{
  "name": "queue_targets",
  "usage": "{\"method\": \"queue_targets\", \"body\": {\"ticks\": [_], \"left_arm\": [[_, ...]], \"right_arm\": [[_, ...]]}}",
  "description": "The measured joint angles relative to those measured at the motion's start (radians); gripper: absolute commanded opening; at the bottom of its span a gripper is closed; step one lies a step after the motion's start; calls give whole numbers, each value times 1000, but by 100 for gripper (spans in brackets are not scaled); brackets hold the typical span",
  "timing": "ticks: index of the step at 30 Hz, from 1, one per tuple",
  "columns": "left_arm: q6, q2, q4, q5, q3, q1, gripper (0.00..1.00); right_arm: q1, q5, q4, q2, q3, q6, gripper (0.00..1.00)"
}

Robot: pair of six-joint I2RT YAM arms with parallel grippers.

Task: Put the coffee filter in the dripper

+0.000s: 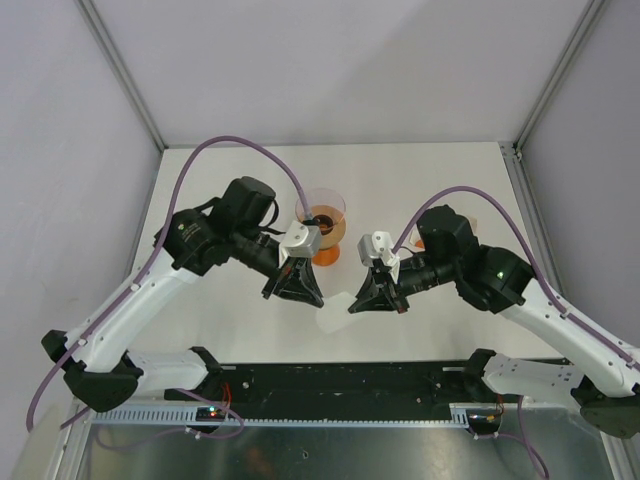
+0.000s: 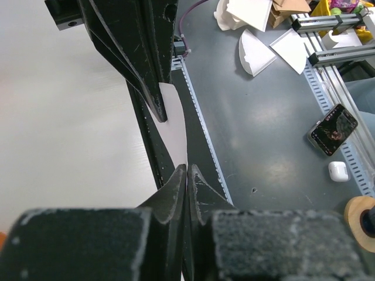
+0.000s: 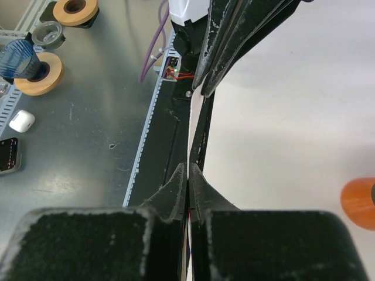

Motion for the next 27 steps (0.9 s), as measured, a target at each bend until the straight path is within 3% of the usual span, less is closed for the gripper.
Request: {"method": "queue_targets", "body": {"ticks": [5,9,14,24,27], "left_arm": [[0,1,0,-9,0,-1,4],[0,2,0,-9,0,-1,17],[1,5,-2,-14,19,-1,21],[3,6,-12,-28,45,-1,15],[3,6,-16,-34,44,-1,5]], "right_arm": [[4,2,2,0,0,0,0],[5,1,2,0,0,0,0],[4,2,-2,0,0,-4,0],[5,2,-13,0,0,-9,0],[5,3,-12,0,0,-9,0]]}}
